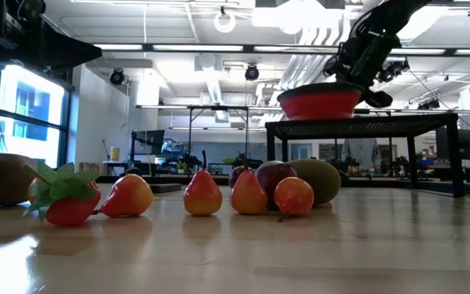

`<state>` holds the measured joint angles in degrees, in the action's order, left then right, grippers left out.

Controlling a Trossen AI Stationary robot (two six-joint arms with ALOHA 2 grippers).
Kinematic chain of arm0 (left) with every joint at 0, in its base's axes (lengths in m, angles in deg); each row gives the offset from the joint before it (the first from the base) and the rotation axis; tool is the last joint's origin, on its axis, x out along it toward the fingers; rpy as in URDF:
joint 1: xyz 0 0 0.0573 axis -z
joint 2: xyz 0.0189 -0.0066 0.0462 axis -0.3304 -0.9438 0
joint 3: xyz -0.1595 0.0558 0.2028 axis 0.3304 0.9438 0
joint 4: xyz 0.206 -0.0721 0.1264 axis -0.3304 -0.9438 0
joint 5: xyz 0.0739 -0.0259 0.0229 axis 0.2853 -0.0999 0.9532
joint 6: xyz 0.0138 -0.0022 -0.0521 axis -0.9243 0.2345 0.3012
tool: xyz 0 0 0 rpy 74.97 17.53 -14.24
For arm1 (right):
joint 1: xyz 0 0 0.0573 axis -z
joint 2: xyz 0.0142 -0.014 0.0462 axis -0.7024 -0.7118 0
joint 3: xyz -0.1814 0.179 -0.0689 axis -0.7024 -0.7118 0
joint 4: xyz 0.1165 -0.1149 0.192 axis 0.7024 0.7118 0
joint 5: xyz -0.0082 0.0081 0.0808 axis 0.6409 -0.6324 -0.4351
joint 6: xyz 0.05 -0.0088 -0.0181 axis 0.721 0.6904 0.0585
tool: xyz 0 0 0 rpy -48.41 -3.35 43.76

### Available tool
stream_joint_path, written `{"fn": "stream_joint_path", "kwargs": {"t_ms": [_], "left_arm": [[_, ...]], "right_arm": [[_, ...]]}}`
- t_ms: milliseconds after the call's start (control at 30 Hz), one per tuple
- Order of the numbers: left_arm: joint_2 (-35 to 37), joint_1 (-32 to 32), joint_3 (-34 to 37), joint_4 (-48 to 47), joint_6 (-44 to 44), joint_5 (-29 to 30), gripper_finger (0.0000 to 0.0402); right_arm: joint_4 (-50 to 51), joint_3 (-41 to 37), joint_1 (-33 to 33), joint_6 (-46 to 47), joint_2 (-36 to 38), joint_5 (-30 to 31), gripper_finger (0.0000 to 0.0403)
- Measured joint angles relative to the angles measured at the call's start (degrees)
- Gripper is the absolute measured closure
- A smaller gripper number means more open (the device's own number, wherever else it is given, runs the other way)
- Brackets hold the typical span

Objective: Pick & Place Fruit
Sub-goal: Put the red strainer bowl on the shelf, then put the brown kiwi into the red strainer bowl on the shelf

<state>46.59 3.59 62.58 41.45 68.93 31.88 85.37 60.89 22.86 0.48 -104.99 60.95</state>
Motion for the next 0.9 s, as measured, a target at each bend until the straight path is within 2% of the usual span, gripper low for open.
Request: {"fn": "stream_joint_path", "kwargs": {"t_ms": [133, 333, 467, 900], "left_arm": [[0.0, 0.0, 0.0, 0.0, 0.0, 0.0, 0.0402], [0.0, 0.0, 0.0, 0.0, -0.2, 0.0, 0.0402], [0.0, 0.0, 0.0, 0.0, -0.2, 0.0, 0.0402], [0.0, 0.0, 0.0, 0.0, -0.1, 0.0, 0.0402]], "right_arm": [[-0.9, 0.0, 0.0, 0.0, 1.7, 0.3, 0.0320], [-0.7, 0.0, 0.0, -0.1, 3.9, 4.8, 0.0257], [-0.7, 0.0, 0.0, -0.1, 4.9, 4.4, 0.0229], [-0.7, 0.1, 0.0, -1.6, 13.9, 4.2, 0.0219]]}}
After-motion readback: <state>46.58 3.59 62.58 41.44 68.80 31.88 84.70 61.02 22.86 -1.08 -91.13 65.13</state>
